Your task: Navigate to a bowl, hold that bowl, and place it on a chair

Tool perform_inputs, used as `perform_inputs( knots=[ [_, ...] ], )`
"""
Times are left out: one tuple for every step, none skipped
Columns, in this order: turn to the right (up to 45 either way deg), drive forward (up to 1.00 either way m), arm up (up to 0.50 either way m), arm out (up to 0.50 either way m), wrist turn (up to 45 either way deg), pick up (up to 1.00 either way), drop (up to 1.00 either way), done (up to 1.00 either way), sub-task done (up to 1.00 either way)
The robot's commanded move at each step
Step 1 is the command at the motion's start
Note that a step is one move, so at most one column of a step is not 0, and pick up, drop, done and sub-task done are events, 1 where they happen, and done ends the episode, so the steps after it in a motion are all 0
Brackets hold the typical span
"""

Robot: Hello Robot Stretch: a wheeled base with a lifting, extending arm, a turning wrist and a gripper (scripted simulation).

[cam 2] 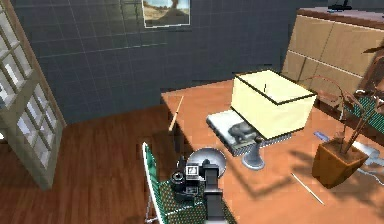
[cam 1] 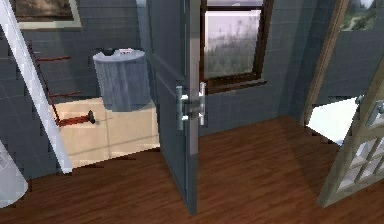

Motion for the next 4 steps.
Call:
perform_inputs(
  knots=[
    [0.0, 0.00, 0.28, 0.00, 0.0, 0.00, 0.00, 0.00, 0.00],
    [0.0, 0.00, 0.00, 0.00, -45.0, 0.00, 0.00, 0.00, 0.00],
    [0.0, 0.00, 0.00, 0.00, -45.0, 0.00, 0.00, 0.00, 0.00],
    [0.0, 0.00, 0.00, 0.00, -45.0, 0.00, 0.00, 0.00, 0.00]
  ],
)
